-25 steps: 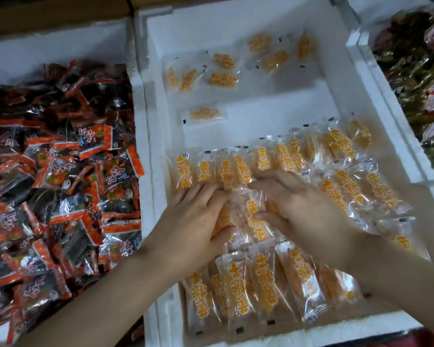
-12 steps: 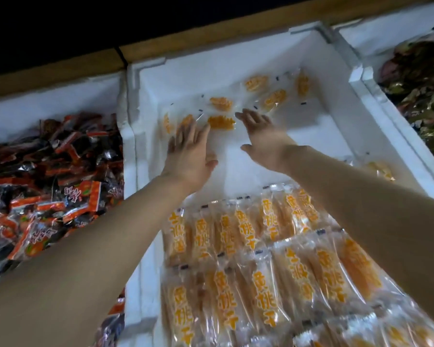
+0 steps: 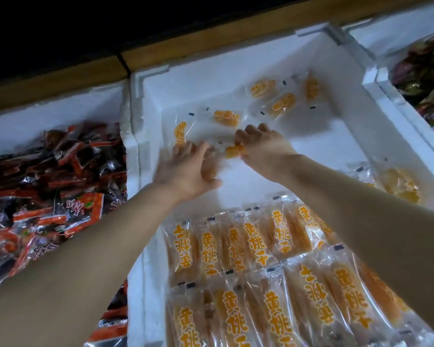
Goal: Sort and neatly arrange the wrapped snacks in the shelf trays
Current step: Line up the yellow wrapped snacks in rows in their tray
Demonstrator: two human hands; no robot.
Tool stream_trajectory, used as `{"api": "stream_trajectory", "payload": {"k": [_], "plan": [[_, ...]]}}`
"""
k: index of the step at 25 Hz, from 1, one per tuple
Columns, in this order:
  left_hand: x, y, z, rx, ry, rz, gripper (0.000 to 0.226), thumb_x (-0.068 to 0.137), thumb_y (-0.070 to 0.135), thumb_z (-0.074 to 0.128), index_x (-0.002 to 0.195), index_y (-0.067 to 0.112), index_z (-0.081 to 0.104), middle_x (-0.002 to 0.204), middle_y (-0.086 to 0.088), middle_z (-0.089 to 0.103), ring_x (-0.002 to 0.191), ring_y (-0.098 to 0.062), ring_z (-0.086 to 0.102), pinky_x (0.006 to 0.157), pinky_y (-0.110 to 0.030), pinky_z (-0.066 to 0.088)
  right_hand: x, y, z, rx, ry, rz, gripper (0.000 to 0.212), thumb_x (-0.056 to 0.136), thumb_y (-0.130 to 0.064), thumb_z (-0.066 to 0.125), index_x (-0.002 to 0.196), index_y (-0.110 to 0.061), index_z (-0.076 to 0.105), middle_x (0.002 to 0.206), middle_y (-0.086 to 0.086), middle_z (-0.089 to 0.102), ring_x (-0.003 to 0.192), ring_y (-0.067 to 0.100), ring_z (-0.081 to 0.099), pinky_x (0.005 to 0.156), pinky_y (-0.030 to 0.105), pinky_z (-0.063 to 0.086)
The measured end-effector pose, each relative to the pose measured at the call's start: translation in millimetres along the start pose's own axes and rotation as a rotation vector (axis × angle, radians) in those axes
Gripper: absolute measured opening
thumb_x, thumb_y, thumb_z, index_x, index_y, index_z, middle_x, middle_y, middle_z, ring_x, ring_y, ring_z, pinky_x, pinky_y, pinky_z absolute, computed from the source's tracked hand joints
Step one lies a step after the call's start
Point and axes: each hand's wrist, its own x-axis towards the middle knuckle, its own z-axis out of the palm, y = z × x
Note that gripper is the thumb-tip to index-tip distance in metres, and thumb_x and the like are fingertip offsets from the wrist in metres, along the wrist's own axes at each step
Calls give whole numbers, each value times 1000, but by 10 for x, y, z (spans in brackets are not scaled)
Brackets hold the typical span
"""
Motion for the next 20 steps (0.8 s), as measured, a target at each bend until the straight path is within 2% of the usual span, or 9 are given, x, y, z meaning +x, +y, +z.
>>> {"api": "stream_trajectory", "payload": {"k": [3,6,8,10,12,14,16,18,20], "plan": [[-175,182,59,112,55,51,57,84,36,62,131,20,35,129,-7,41,117,-30,42,82,-34,34,-206,47,-79,49,-116,4,37,90,-19,54,124,-12,45,123,9,49,114,30,45,87,35,40],[-209,184,98,-75,95,75,39,90,14,54,126,8,39,122,-15,48,111,-33,48,83,-39,37,-383,81,-160,212,-221,106,45,86,-31,60,126,-15,46,124,7,50,117,27,45,90,34,39],[-206,142,103,-200,156,87,31,91,12,53,120,4,43,115,-18,51,106,-36,52,84,-45,42,-430,103,-172,222,-193,148,44,88,-34,58,127,-15,47,124,8,49,119,27,43,92,34,38],[-162,143,75,-118,294,93,34,92,21,55,121,7,47,120,-17,48,114,-35,48,92,-44,39,-374,112,-169,168,-112,152,44,90,-30,57,129,-14,45,129,11,45,122,28,40,95,37,37],[-57,161,23,39,316,64,52,88,39,58,132,16,44,140,-15,34,133,-32,29,106,-40,24,-236,111,-143,122,-106,99,55,90,-26,57,138,-13,35,141,13,33,130,30,32,103,39,31],[45,160,-17,29,129,-46,81,84,56,57,148,21,22,157,-15,2,145,-31,0,116,-42,6,-79,57,-96,161,-167,43,76,89,-23,59,148,-12,13,155,11,11,143,28,13,114,38,18],[109,120,13,-10,-32,-133,94,80,69,50,151,25,8,158,-11,-15,145,-31,-11,118,-46,1,68,-25,-71,188,-206,8,86,88,-19,56,150,-11,-4,158,7,-7,145,23,-5,118,36,4],[114,78,78,64,-71,-105,88,78,75,44,147,27,17,159,-6,-1,145,-32,-3,116,-49,8,188,-91,-94,217,-234,-1,86,86,-18,51,149,-11,-9,157,6,-12,145,21,-10,118,34,1],[86,61,99,132,-36,-59,78,79,73,44,139,26,26,152,-4,17,141,-33,11,113,-49,15,252,-143,-141,245,-244,18,85,86,-22,49,149,-9,-8,158,7,-9,145,19,-7,118,32,6]]}}
